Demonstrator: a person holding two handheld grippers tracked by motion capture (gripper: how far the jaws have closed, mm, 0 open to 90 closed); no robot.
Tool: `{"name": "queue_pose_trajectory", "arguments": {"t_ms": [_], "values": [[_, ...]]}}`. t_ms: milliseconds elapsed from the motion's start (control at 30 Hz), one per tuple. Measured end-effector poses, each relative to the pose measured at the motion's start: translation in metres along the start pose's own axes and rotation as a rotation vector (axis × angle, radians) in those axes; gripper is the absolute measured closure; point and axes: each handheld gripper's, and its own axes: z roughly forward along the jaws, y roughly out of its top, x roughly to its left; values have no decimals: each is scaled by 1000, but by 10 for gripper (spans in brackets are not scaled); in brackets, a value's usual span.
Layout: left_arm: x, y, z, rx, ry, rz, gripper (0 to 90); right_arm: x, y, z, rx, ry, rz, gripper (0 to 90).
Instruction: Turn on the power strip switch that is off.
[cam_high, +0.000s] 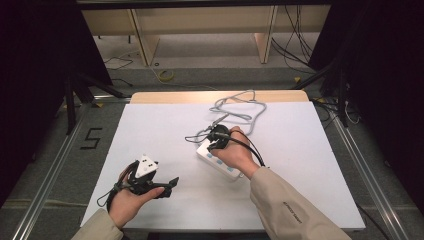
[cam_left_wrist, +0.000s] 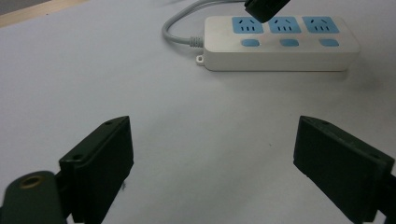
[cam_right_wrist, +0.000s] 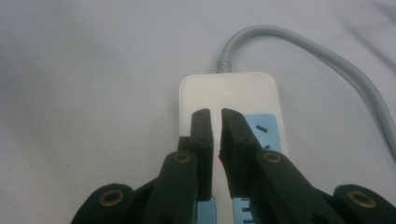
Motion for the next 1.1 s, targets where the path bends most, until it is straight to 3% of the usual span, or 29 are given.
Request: {"name": "queue_pose_trajectory", "arguments": {"t_ms": [400, 1100], "values": [[0, 0, 0, 2, 2, -4, 119, -9, -17, -17, -69, 4, 14, 705], [1, -1, 0, 2, 12, -14, 121, -25, -52, -51, -166, -18, 71, 617]]}}
